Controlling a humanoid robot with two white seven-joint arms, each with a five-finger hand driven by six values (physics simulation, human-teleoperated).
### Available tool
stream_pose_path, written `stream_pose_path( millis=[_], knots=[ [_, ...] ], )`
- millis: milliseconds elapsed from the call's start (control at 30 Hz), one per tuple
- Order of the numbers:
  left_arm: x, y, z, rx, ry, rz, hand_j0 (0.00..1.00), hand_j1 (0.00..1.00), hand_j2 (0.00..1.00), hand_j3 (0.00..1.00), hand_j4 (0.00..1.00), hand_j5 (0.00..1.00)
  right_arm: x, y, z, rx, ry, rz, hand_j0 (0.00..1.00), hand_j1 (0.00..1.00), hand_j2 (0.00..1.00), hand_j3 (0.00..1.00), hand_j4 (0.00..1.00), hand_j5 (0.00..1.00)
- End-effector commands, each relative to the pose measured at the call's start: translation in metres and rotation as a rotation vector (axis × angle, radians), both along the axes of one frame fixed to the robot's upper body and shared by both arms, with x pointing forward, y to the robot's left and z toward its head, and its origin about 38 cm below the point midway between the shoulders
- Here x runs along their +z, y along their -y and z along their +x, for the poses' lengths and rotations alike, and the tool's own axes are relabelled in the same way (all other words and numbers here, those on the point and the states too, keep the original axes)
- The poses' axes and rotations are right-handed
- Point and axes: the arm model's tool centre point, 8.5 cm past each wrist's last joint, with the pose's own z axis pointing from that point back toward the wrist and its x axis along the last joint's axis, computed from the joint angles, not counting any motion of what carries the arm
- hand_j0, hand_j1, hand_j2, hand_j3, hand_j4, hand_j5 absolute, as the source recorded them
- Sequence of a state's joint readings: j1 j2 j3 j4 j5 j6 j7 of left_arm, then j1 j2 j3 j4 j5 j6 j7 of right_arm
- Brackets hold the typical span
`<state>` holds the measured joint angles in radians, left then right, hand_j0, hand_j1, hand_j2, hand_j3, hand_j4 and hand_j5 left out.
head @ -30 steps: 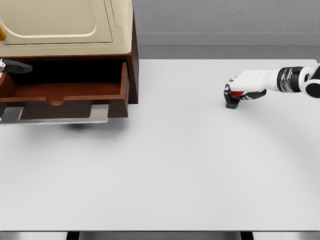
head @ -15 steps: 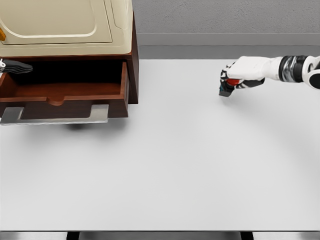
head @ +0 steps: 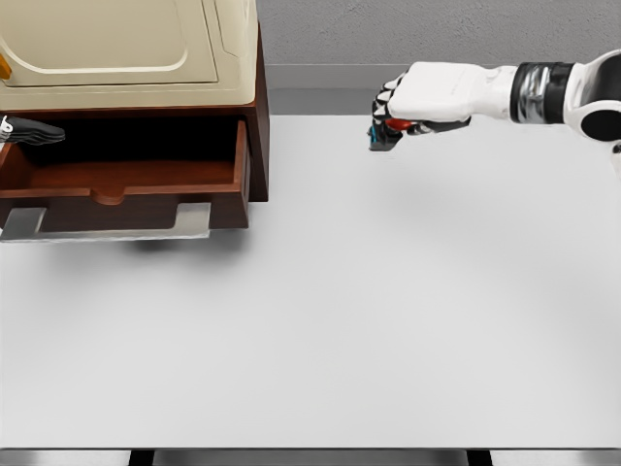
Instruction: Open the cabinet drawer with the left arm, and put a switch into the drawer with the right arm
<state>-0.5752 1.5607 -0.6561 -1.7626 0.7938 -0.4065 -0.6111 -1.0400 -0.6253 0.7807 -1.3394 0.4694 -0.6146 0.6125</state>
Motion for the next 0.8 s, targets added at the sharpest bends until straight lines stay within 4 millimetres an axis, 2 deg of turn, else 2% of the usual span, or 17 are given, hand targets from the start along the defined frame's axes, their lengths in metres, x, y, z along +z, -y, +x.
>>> stream_pose_path(
  millis=[0,200,433,500,667,767],
  knots=[
    [0.001,-0.001,0.000,0.005,-0.003,-0.004,1.00,1.00,1.00,1.00,1.00,1.00,0.000,-0.017,-0.002,0.035,-0.004,0.022,0.46,0.46,0.46,0.46,0.46,0.46],
    [0.000,-0.001,0.000,0.007,-0.005,-0.002,1.00,1.00,1.00,1.00,1.00,1.00,0.006,-0.059,-0.006,0.125,0.010,0.006,0.46,0.46,0.46,0.46,0.46,0.46],
    [0.002,-0.001,0.000,0.008,-0.002,0.000,1.00,1.00,1.00,1.00,1.00,1.00,0.029,-0.079,-0.019,0.209,0.033,0.024,0.46,0.46,0.46,0.46,0.46,0.46],
    [0.002,-0.001,0.000,0.008,-0.002,0.000,1.00,1.00,1.00,1.00,1.00,1.00,0.040,-0.090,-0.031,0.259,0.066,0.024,0.46,0.46,0.46,0.46,0.46,0.46],
    [0.001,-0.001,0.000,0.007,-0.004,-0.001,1.00,1.00,1.00,1.00,1.00,1.00,0.043,-0.124,-0.040,0.339,0.076,-0.006,0.46,0.46,0.46,0.46,0.46,0.46],
    [0.000,0.000,0.000,0.006,-0.004,-0.003,1.00,1.00,1.00,1.00,1.00,1.00,0.048,-0.138,-0.046,0.376,0.090,-0.019,0.46,0.46,0.46,0.46,0.46,0.46]
  ],
)
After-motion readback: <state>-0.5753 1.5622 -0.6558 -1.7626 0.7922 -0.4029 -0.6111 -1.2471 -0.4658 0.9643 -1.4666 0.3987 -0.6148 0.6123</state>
